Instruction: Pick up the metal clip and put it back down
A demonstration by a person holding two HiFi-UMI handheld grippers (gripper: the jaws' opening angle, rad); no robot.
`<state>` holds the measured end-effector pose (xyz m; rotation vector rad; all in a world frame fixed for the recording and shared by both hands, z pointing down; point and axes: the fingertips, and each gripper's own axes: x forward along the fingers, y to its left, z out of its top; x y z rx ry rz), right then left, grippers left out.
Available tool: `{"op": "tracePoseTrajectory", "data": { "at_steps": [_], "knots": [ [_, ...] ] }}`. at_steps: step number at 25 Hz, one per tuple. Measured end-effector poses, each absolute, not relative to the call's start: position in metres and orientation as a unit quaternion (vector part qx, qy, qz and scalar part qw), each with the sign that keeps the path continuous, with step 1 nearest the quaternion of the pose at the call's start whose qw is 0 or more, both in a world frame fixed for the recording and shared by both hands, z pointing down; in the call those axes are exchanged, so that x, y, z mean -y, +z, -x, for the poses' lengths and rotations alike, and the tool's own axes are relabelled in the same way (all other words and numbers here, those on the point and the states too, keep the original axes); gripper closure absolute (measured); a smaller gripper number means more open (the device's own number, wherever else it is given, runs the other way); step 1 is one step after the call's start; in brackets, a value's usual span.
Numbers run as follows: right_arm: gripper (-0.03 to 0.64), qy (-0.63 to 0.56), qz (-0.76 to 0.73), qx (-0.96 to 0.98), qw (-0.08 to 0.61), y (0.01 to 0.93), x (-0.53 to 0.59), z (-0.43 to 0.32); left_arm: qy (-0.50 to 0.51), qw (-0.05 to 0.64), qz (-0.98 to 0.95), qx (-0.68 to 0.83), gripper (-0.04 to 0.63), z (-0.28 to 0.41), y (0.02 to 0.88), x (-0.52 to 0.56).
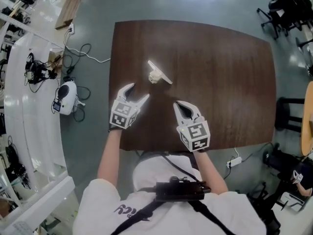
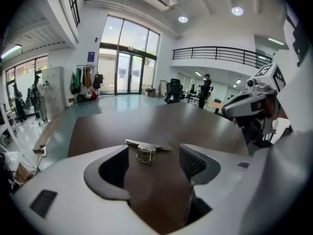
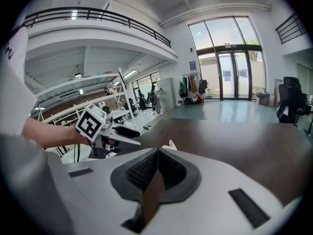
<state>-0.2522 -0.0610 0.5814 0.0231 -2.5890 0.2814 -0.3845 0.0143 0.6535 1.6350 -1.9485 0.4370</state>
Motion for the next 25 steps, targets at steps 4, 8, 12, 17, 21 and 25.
{"op": "tracePoseTrajectory", "data": {
  "at_steps": [4,8,12,17,21,25],
  "knots": [
    [0.611,0.118,-0.018,0.953,0.278,0.601,0.087,0.252,0.193,0.282,-0.638,0.690,0.282,0.387,0.681,0.035],
    [0.611,0.124,-0.023,0.948,0.292,0.619,0.104,0.250,0.223,0.289,-0.642,0.674,0.282,0.392,0.715,0.067],
    [0.611,0.128,-0.029,0.946,0.297,0.630,0.122,0.252,0.243,0.301,-0.639,0.665,0.282,0.398,0.745,0.082],
    [0.611,0.139,-0.057,0.944,0.295,0.642,0.152,0.251,0.257,0.315,-0.624,0.668,0.282,0.408,0.771,0.090],
    [0.611,0.144,-0.072,0.942,0.294,0.647,0.169,0.243,0.266,0.321,-0.620,0.665,0.284,0.408,0.780,0.095],
    [0.611,0.146,-0.080,0.942,0.292,0.648,0.170,0.236,0.276,0.321,-0.618,0.663,0.293,0.410,0.785,0.093]
  ]
}}
